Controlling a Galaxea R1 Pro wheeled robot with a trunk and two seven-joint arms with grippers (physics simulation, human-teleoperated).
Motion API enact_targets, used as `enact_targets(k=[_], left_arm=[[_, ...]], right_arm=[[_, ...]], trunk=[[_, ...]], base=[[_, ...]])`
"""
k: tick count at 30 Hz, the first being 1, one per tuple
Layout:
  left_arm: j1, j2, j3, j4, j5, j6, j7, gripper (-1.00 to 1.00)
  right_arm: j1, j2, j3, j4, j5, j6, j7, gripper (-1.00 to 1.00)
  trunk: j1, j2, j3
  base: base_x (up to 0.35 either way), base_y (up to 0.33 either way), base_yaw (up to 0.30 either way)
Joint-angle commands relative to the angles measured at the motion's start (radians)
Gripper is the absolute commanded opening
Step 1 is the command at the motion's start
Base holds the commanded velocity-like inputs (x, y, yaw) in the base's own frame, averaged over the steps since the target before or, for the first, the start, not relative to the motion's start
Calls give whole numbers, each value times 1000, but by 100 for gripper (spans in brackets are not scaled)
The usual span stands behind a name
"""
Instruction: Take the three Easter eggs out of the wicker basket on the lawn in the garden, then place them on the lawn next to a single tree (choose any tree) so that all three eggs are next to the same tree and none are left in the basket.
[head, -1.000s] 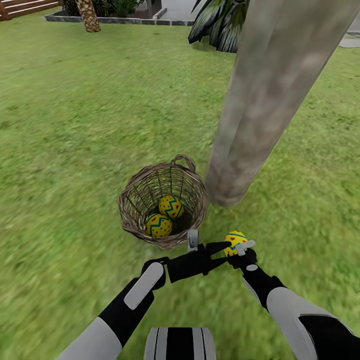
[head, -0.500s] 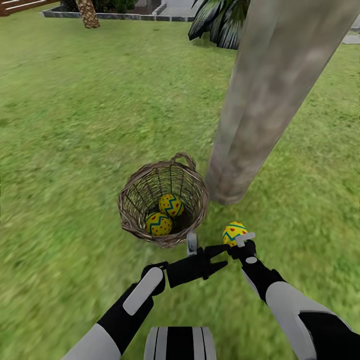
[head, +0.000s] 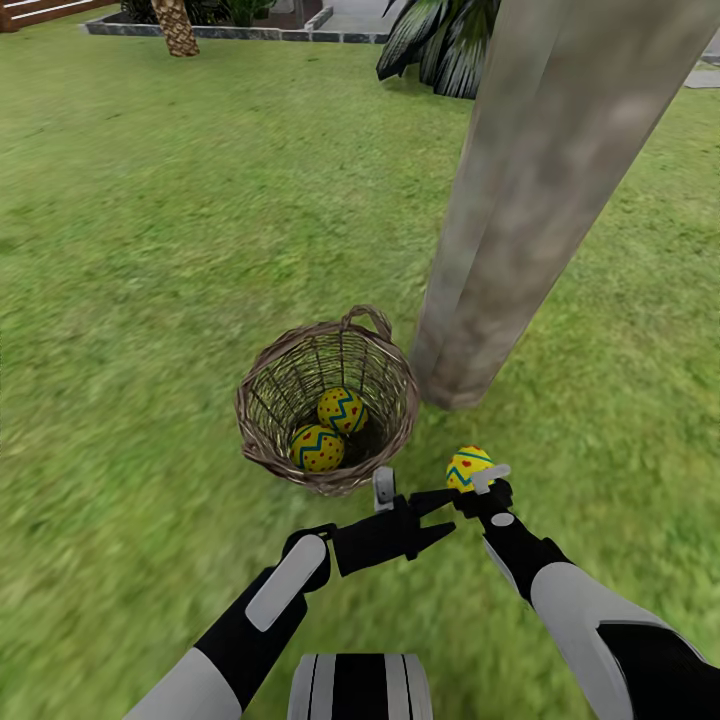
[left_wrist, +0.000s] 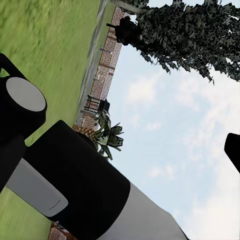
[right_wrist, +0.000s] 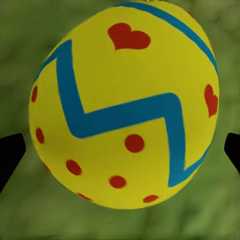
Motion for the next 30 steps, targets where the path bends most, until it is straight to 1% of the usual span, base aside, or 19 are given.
enact_targets(k=[1, 8, 11, 15, 26, 28, 30], left_arm=[[-1, 0, 0, 1, 4, 4, -1, 100], [6, 0, 0, 1, 5, 4, -1, 100], [7, 1, 0, 2, 15, 4, -1, 100], [7, 0, 0, 2, 17, 3, -1, 100], [7, 1, 2, 1, 19, 5, 0, 100], [7, 1, 3, 1, 25, 7, 3, 100], [7, 1, 4, 1, 43, 12, 5, 100]], right_arm=[[-1, 0, -2, 1, 6, -3, -3, 100], [-1, 0, -2, 1, 6, -3, -4, 100], [-1, 0, -2, 1, 6, -3, -4, 100], [-1, 0, -2, 1, 6, -3, -3, 100], [-1, 0, -3, 1, 6, -3, -2, 100], [-1, -1, -4, 1, 6, -3, -1, 100], [-1, -6, -3, 0, 7, -3, -2, 100]], trunk=[[0, 0, -1], [0, 0, -1], [0, 0, -1], [0, 0, -1], [-5, 2, 42], [-6, 3, 50], [-7, 3, 57]], base=[[0, 0, 0], [0, 0, 0], [0, 0, 0], [0, 0, 0], [0, 0, 0], [0, 0, 0], [0, 0, 0]])
